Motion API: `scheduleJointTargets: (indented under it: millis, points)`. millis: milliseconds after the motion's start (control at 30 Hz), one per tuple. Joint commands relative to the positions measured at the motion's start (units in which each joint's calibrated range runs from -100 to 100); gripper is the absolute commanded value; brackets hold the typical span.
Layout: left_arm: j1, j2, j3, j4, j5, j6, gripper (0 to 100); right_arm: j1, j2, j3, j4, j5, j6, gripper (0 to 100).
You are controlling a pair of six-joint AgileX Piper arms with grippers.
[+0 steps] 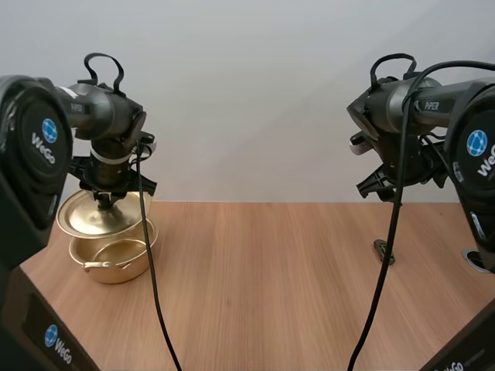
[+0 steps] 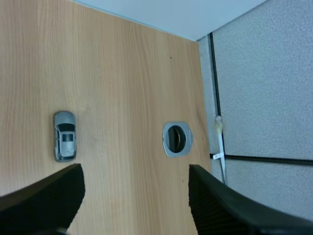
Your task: Open the pot, put the car inside, and close it
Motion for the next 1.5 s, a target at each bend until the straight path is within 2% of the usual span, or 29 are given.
scheduleJointTargets:
  millis: [0, 167, 333, 533, 1000, 1200, 1467]
  points:
    - [0.02, -3.94, -2.45, -1.68, -0.02, 0.65, 0, -0.15, -0.05, -0.02, 6.06, -2.53, 0.18, 100]
    - [0.02, -10.65, -3.42, -4.47, -0.9, 3.08, 0, -2.71, 1.55, 0.46, 20.96, -8.82, -4.61, 100]
    - [0.02, -15.41, -3.45, -4.46, -0.38, 5.71, 0, -5.35, 4.06, 3.54, 23.67, -17.22, -4.73, 100]
    - [0.02, -17.27, -3.45, -4.46, 4.07, 6.16, 0, -6.8, 7.8, 6.58, 26.38, -23.58, -7.58, 100]
    - [0.02, -17.38, -3.45, -6.01, 11.15, 6.16, 0, -6.9, 15.21, 7.87, 25.16, -31.35, -7.71, 100]
    - [0.02, -17.38, -3.45, -6.7, 11.15, 6.16, 0, -6.98, 15.21, 7.87, 19.85, -34.06, -5.98, 100]
    - [0.02, -17.38, -3.29, -6.7, 11.74, 6.88, 0, -10.0, 15.32, 7.87, 19.78, -41.07, -5.89, 100]
